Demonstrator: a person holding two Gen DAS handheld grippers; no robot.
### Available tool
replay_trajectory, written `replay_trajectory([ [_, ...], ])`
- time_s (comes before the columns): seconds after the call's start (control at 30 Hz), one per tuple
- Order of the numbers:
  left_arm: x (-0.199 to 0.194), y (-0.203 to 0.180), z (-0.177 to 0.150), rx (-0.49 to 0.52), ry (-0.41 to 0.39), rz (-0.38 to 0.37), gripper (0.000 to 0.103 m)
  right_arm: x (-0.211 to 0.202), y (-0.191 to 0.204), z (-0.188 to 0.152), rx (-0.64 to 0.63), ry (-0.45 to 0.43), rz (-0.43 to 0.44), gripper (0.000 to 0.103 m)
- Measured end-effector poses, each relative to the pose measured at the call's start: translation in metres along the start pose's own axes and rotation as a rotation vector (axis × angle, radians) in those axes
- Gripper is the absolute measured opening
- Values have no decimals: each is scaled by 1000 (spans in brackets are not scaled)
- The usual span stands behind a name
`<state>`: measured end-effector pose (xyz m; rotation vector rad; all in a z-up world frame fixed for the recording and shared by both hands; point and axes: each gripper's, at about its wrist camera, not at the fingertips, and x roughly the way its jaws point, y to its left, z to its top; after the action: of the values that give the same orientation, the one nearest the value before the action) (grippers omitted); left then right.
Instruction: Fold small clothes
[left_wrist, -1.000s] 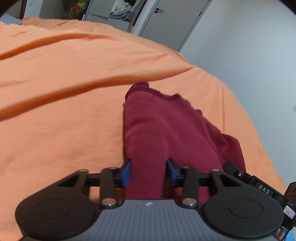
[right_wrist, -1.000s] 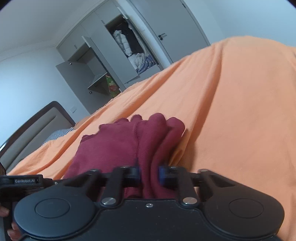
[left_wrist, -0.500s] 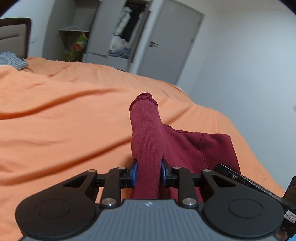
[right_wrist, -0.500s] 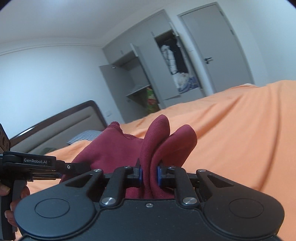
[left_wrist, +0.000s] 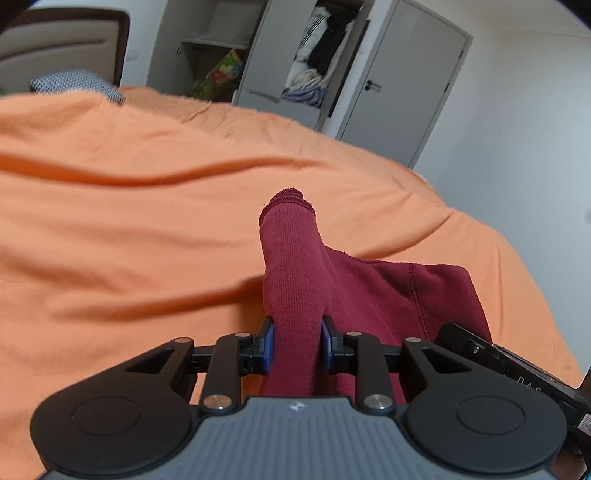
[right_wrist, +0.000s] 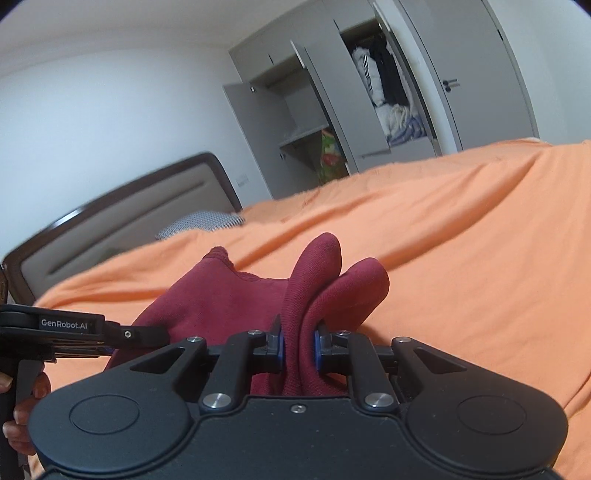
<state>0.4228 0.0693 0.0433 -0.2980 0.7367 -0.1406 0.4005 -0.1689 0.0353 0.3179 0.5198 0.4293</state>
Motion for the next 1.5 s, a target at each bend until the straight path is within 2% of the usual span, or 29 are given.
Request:
replay_trajectory([
  [0.13, 6, 10, -12, -21, 25, 19, 33, 6, 2, -10, -12, 36, -33, 26],
  [0.17, 4, 11, -15, -21, 27, 29, 36, 6, 3, -12, -17, 43, -44, 37],
  [0.23, 4, 13, -18, -16, 23, 62, 40, 5, 6, -15, -32, 51, -55, 50],
  [0.37, -7, 11, -24, -11, 11, 98, 63, -5, 12, -23, -56, 40, -81, 65],
  [0.4, -13, 9, -27, -6, 3, 104, 65, -4, 15, -21, -61, 33, -84, 69],
  [0.47, -20, 4, -28, 12, -17, 122, 76, -12, 19, -22, -72, 10, -90, 80],
  [0.6, -41, -6, -35, 44, -74, 156, 89, -33, 31, -24, -116, -46, -97, 95],
  [0.67, -54, -9, -41, 49, -116, 164, 99, -46, 37, -27, -135, -83, -101, 102],
  [0.73, -67, -11, -48, 51, -152, 172, 102, -60, 41, -30, -153, -115, -111, 102],
  [1.0, -120, -19, -84, 82, -241, 190, 102, -111, 59, -53, -191, -190, -124, 102],
  [1.23, -146, -19, -128, 100, -274, 201, 103, -159, 73, -87, -227, -219, -144, 102],
  [1.5, -165, -15, -186, 98, -299, 173, 103, -202, 83, -133, -263, -244, -166, 102],
])
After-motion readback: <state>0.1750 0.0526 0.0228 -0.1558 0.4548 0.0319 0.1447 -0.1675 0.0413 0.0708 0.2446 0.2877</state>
